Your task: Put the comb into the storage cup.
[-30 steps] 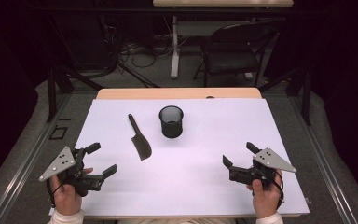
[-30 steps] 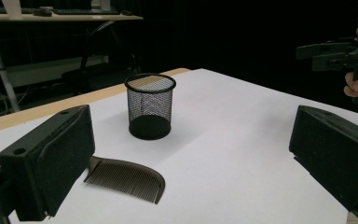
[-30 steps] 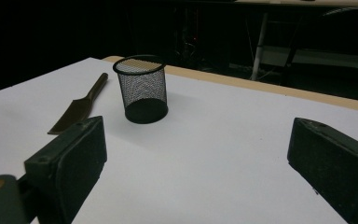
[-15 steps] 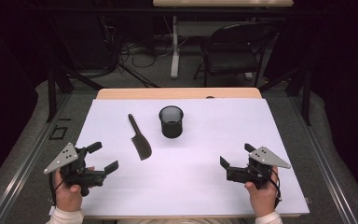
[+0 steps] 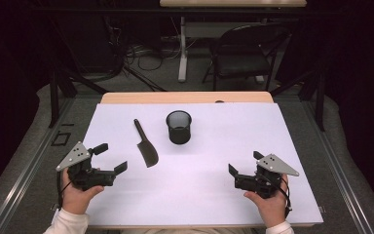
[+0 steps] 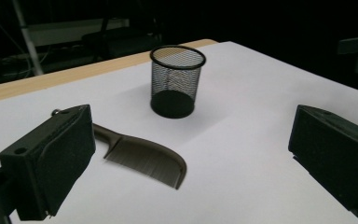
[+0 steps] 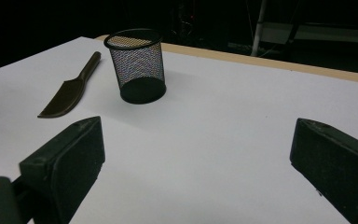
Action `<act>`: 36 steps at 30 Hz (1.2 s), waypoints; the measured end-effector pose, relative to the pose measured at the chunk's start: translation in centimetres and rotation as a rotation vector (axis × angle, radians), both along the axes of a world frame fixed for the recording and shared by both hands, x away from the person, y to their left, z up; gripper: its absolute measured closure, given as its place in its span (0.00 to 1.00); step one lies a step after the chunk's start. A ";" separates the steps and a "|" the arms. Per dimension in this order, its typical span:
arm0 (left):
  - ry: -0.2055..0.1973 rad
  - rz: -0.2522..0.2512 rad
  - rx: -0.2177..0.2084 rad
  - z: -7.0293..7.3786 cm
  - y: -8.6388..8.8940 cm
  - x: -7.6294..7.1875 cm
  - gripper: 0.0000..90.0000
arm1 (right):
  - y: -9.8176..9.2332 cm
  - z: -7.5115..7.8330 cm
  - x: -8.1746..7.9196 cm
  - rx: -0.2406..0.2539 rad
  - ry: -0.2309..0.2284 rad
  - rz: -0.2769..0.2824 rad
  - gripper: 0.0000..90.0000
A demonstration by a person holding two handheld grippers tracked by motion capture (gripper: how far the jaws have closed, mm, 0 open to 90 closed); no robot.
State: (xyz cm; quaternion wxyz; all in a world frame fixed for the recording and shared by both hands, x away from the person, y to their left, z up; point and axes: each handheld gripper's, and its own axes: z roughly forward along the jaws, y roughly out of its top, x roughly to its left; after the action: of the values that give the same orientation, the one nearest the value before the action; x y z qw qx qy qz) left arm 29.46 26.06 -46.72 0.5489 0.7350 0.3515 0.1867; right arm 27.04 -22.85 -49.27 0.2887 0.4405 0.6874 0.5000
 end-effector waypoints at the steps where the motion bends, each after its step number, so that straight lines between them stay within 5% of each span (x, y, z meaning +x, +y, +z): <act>1: 0.008 0.003 0.005 0.1 0.0 0.3 0.02 | 0.1 -0.1 0.0 0.000 -0.007 0.005 0.03; 19: 0.043 0.031 0.042 4.2 -0.8 4.3 0.16 | -0.3 -0.4 0.1 0.009 0.006 -0.014 0.09; 36: 0.158 0.153 0.115 5.4 -1.0 8.3 0.30 | -0.6 -0.8 0.3 0.019 0.010 -0.022 0.15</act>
State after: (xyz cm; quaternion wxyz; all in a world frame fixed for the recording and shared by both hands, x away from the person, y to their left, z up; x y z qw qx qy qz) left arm 37.80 25.09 -41.27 0.4604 0.7489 0.4374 0.1893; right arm 27.39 -23.45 -50.06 0.2866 0.4534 0.6792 0.5010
